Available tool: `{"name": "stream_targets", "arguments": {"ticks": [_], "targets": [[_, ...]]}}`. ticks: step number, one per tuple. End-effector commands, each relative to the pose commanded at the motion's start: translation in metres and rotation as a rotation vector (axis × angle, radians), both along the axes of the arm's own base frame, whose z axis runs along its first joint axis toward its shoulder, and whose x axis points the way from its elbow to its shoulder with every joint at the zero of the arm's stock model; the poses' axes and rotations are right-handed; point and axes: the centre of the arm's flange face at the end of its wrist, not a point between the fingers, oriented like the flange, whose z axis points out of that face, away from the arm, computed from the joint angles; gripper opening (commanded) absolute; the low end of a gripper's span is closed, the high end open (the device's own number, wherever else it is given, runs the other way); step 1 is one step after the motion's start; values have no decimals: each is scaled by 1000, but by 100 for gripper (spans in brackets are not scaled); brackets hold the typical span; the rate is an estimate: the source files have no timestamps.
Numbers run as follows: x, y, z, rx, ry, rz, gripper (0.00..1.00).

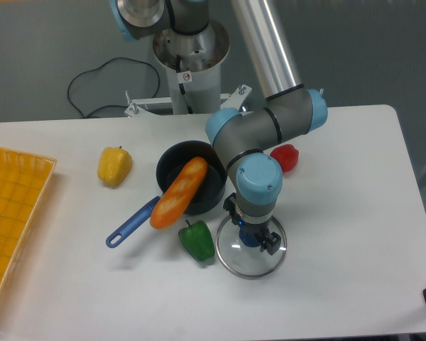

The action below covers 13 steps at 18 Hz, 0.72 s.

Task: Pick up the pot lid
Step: 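Close the gripper on the blue knob of the glass lid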

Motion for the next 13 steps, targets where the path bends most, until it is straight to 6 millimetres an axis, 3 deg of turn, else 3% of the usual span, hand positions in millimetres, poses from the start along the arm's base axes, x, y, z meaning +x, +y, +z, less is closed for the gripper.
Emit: {"name": "stream_targets", "arguments": {"ticks": [13], "targets": [[0, 0, -4, -3, -4, 0, 99]]}}
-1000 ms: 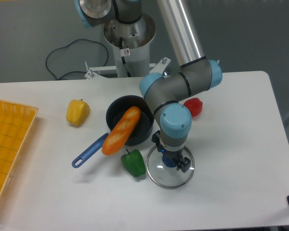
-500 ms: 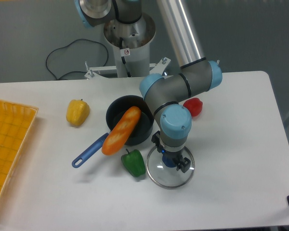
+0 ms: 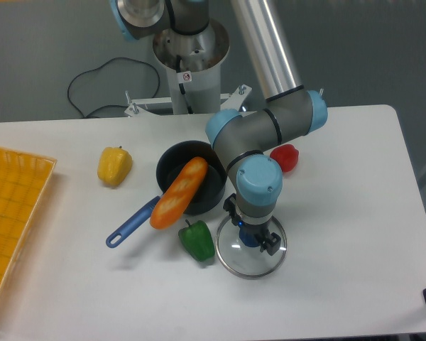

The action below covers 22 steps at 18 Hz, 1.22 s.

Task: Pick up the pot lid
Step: 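Close the gripper on the blue knob of the glass lid, then lift the glass lid by its knob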

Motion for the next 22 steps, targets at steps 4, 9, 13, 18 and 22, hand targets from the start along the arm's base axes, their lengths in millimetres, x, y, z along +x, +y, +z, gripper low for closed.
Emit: {"name": "stream_targets", "arguments": {"ticks": [4, 9, 13, 18, 22], "targets": [[0, 0, 0, -1, -1, 0, 93], [0, 0, 1, 0, 0, 0, 78], [-2, 1, 3, 2, 5, -2, 62], [-3, 2, 5, 4, 8, -3, 59], [-3, 2, 4, 2, 8, -2, 56]]}}
